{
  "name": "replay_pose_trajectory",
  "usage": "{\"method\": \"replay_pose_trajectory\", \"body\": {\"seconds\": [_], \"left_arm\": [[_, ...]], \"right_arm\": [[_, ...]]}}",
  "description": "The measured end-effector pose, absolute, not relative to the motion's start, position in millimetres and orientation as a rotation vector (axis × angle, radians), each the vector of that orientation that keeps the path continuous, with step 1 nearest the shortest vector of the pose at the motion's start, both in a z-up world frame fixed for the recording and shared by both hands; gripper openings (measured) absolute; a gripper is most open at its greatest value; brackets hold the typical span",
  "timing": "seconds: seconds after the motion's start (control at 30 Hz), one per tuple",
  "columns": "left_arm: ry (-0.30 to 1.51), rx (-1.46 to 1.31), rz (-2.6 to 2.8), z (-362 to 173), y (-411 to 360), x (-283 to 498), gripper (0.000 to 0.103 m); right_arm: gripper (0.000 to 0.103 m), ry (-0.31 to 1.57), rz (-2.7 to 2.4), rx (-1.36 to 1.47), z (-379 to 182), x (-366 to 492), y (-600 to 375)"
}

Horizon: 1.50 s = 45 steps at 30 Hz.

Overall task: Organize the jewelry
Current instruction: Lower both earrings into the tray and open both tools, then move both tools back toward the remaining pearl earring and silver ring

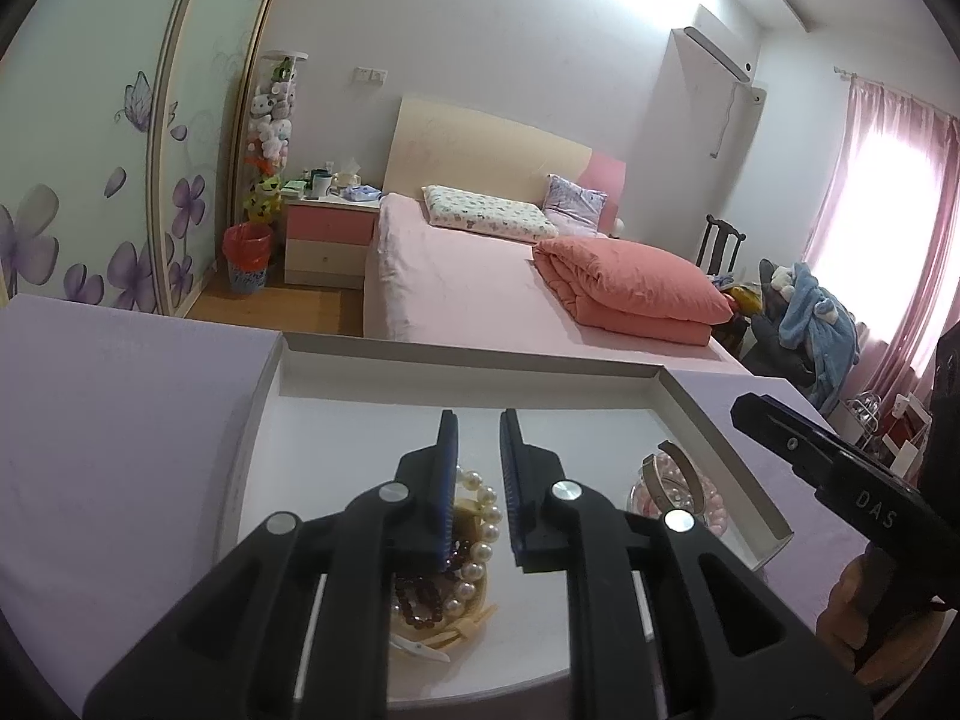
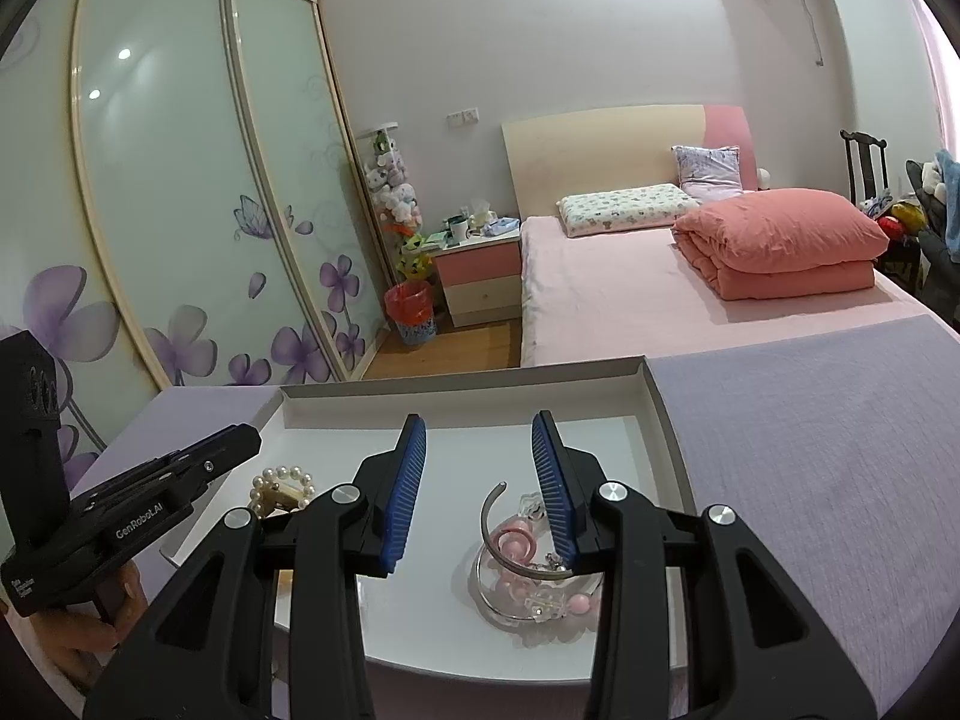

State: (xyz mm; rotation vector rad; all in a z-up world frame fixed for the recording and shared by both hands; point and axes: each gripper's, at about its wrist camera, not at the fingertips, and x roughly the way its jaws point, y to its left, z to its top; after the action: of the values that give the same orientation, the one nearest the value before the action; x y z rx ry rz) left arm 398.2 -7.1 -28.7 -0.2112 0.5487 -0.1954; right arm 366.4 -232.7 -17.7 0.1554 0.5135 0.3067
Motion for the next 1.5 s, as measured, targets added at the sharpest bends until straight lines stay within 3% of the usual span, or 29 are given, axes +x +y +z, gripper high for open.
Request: {"method": "replay_pose_trajectory", "body": {"seconds": [0.8,0.93,1.5], "left_arm": [[0.556,-0.207,-0.187,-31.1,-3.3,393.9,0.020],[0.552,-0.200,-0.195,-25.9,-2.1,376.1,0.027],[0.653,-0.202,-0.221,-47.6,5.0,265.7,0.033]], "right_arm": [[0.039,0.514,0.310,0.140,-19.0,362.1,-231.9],[0.038,0.525,0.315,0.123,-19.2,348.2,-233.1],[0.040,0.682,0.298,0.099,-42.4,256.2,-254.4]]}}
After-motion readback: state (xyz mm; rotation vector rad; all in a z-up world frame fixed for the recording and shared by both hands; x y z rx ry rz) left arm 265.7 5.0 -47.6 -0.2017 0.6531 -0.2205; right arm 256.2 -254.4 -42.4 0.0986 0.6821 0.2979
